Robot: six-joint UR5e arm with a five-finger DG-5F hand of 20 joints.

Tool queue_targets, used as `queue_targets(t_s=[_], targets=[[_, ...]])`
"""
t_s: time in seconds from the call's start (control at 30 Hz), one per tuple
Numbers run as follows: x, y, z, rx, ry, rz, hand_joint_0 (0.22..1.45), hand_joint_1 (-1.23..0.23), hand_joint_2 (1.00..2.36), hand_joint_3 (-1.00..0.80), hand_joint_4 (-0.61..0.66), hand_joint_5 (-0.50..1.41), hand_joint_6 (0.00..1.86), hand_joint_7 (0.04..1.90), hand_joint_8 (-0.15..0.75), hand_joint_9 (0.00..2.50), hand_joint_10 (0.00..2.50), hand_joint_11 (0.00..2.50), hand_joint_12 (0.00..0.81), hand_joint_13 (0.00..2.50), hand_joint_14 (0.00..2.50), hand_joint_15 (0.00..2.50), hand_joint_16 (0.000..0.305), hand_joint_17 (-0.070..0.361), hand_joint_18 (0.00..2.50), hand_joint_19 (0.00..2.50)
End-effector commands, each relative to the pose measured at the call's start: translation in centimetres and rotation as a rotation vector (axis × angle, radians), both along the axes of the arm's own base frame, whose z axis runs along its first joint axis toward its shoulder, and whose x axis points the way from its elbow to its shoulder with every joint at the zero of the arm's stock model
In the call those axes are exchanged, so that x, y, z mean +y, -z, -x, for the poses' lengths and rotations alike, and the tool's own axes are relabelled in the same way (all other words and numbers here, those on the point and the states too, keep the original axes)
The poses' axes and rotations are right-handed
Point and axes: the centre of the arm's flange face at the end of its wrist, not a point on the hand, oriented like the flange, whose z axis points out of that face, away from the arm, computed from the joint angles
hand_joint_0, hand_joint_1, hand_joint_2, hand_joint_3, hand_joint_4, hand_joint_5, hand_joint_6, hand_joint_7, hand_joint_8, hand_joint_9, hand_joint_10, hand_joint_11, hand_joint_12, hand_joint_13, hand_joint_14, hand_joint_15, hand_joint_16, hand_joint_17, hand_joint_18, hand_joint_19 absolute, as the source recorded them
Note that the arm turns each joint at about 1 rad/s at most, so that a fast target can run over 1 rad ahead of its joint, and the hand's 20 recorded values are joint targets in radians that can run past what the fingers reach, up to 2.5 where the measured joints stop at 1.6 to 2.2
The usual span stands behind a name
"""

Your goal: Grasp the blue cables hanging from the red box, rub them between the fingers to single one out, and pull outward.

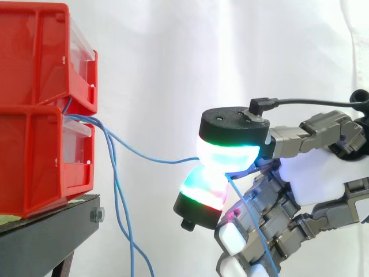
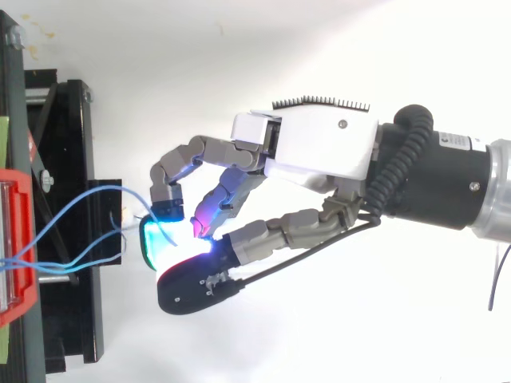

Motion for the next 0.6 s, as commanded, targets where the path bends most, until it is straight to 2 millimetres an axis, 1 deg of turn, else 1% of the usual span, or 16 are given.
queue_targets(t_s=[0.0, 0.1, 0.17, 0.23, 0.3, 0.57], targets=[[0.02, 0.01, 0.0, -0.001, 0.002, -0.002, 0.56, -0.68, 1.01, -0.32, 0.02, -0.12, 0.85, 1.21, 0.255, 0.99, 0.01, 0.49, 0.375, 0.83, 0.02, 0.56, 0.046, 0.103, 0.66, 0.61], [0.02, 0.01, 0.0, -0.001, 0.002, -0.002, 0.57, -0.68, 1.01, -0.28, 0.01, -0.12, 0.85, 1.21, 0.252, 0.99, 0.02, 0.49, 0.375, 0.83, 0.02, 0.57, 0.046, 0.103, 0.66, 0.61], [0.02, 0.01, 0.0, -0.001, 0.002, -0.002, 0.57, -0.69, 1.01, -0.28, 0.02, -0.12, 0.85, 1.21, 0.26, 1.0, 0.01, 0.49, 0.383, 0.84, 0.02, 0.56, 0.048, 0.108, 0.68, 0.6], [0.02, 0.01, 0.0, -0.001, 0.002, -0.002, 0.52, -0.7, 1.01, -0.39, 0.03, -0.13, 0.85, 1.2, 0.263, 0.99, 0.01, 0.49, 0.388, 0.83, 0.02, 0.56, 0.049, 0.109, 0.68, 0.6], [0.02, 0.01, 0.0, -0.001, 0.002, -0.002, 0.48, -0.67, 1.0, -0.5, 0.03, -0.13, 0.85, 1.19, 0.275, 0.99, 0.02, 0.48, 0.4, 0.84, 0.02, 0.56, 0.052, 0.116, 0.7, 0.59], [0.02, 0.01, 0.0, -0.001, 0.002, -0.004, 0.43, -0.59, 1.0, -0.5, 0.04, -0.12, 0.84, 1.14, 0.294, 1.0, 0.01, 0.47, 0.423, 0.85, 0.02, 0.55, 0.056, 0.127, 0.73, 0.58]])
